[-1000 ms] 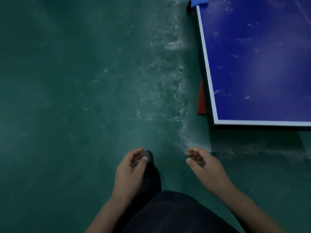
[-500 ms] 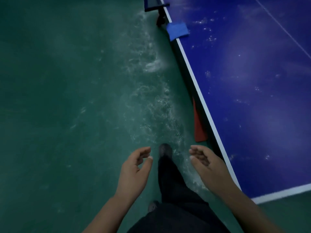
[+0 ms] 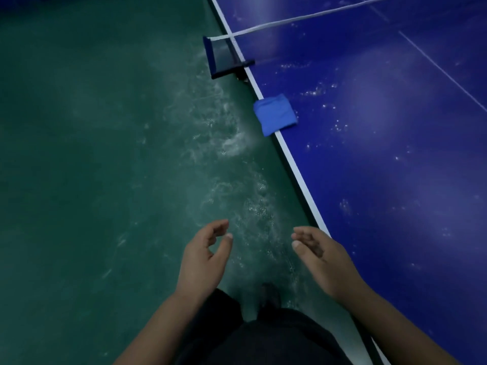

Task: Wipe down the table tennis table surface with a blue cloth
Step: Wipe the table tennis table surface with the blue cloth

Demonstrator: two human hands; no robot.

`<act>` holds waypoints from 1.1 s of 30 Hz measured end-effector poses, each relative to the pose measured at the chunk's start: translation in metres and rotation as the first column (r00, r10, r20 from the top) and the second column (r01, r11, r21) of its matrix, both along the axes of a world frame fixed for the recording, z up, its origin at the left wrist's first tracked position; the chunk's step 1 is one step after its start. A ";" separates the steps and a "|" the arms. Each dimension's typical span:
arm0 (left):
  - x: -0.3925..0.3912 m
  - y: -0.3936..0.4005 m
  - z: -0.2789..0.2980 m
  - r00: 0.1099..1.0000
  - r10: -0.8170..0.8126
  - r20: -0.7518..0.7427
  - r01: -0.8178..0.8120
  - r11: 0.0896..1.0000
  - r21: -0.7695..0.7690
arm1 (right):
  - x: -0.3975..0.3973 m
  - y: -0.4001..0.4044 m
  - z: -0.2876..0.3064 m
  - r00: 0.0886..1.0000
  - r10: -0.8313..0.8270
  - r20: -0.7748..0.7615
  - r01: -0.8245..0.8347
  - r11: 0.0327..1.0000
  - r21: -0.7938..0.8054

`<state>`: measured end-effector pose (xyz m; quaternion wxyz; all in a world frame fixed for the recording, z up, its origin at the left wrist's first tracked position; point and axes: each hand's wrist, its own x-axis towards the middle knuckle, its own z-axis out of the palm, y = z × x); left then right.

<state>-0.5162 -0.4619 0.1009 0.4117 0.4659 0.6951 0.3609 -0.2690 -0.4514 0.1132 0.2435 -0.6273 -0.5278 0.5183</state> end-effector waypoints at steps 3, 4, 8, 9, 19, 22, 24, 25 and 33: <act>-0.012 0.062 -0.008 0.999 -0.018 0.049 0.019 1.000 -0.012 | -0.011 0.054 -0.004 0.999 -0.034 0.018 0.034 0.999 -0.009; -0.015 0.081 -0.011 0.997 -0.040 0.063 0.041 0.999 -0.017 | -0.016 0.070 -0.007 0.999 -0.045 0.032 0.045 0.999 -0.011; -0.038 0.175 -0.033 0.985 -0.165 0.059 0.166 0.986 -0.019 | -0.041 0.145 -0.023 0.986 -0.142 0.085 0.144 0.989 -0.024; -0.046 0.199 -0.039 0.979 -0.198 0.039 0.199 0.980 -0.014 | -0.049 0.163 -0.026 0.981 -0.164 0.100 0.168 0.985 -0.029; -0.077 0.434 -0.079 0.906 -0.422 -0.036 0.422 0.906 -0.006 | -0.108 0.334 -0.046 0.933 -0.321 0.165 0.330 0.943 -0.033; -0.066 0.477 -0.088 0.903 -0.430 -0.029 0.430 0.903 0.009 | -0.111 0.372 -0.055 0.916 -0.367 0.163 0.376 0.926 -0.029; -0.056 0.500 -0.099 0.894 -0.447 -0.043 0.448 0.894 0.022 | -0.110 0.398 -0.067 0.907 -0.377 0.187 0.384 0.923 -0.002; -0.051 0.511 -0.105 0.885 -0.461 -0.070 0.464 0.885 0.036 | -0.110 0.411 -0.076 0.906 -0.368 0.209 0.368 0.929 0.043; -0.022 0.598 -0.150 0.777 -0.573 -0.261 0.615 0.780 0.117 | -0.092 0.516 -0.189 0.652 0.030 0.758 -0.124 0.990 0.068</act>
